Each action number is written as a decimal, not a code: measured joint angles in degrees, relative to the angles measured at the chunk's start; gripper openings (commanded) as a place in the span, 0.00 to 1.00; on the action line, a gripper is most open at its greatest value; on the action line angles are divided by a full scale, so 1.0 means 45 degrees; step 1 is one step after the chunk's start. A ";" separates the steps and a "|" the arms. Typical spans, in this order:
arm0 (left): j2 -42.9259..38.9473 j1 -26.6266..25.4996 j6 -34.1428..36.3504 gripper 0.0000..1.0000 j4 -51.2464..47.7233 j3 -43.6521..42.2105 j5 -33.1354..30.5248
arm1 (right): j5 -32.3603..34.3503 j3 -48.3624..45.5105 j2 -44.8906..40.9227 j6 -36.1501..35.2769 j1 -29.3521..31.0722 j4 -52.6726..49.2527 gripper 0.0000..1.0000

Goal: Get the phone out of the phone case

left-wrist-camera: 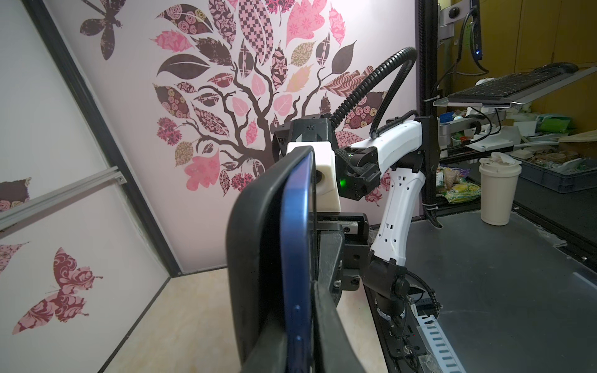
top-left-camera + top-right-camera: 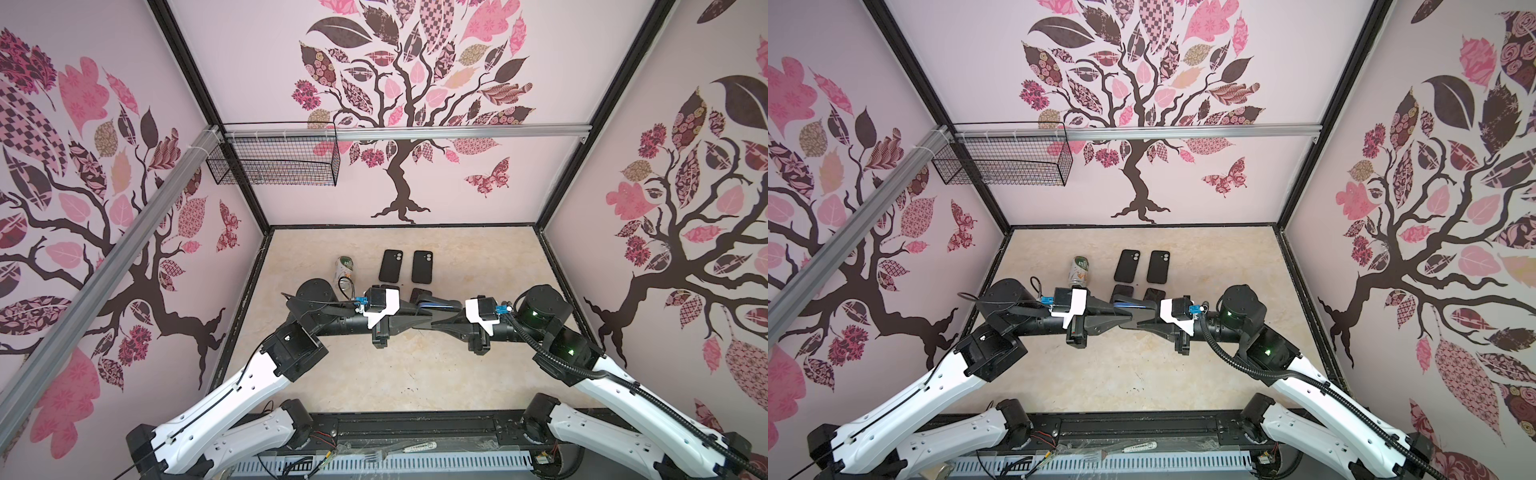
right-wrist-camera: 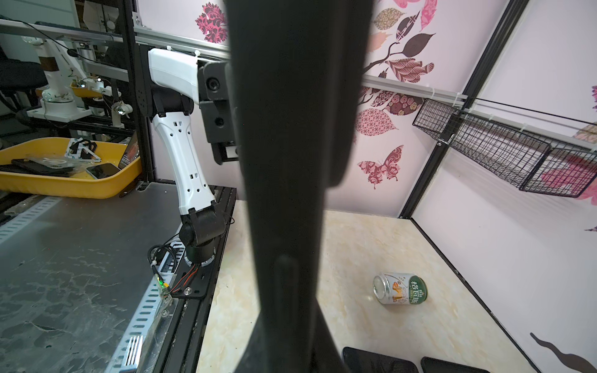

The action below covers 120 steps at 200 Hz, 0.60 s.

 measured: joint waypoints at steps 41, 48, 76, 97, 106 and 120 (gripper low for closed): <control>-0.0024 0.0005 0.0073 0.00 -0.0233 0.0019 0.0160 | 0.0126 0.0000 -0.0058 -0.0520 0.0034 -0.0403 0.29; -0.0015 -0.0005 0.0199 0.00 -0.0515 0.0039 0.0117 | 0.0321 0.0005 -0.0078 -0.0695 0.0044 -0.0437 0.39; 0.0321 -0.0078 0.0748 0.00 -0.2914 0.0019 -0.0607 | 0.1447 0.0063 -0.0743 -0.1302 0.0117 -0.0631 0.66; 0.0398 0.0214 0.1287 0.00 -0.4444 0.0024 -0.1666 | 0.2414 -0.0039 -0.1467 -0.1535 0.0112 -0.0947 0.70; 0.0393 0.0442 0.1569 0.00 -0.4891 0.0034 -0.2040 | 0.2754 -0.0117 -0.1710 -0.1530 0.0112 -0.1073 0.69; 0.0384 0.0675 0.2166 0.00 -0.5406 0.0034 -0.2579 | 0.3186 -0.0131 -0.1962 -0.1423 0.0112 -0.1287 0.67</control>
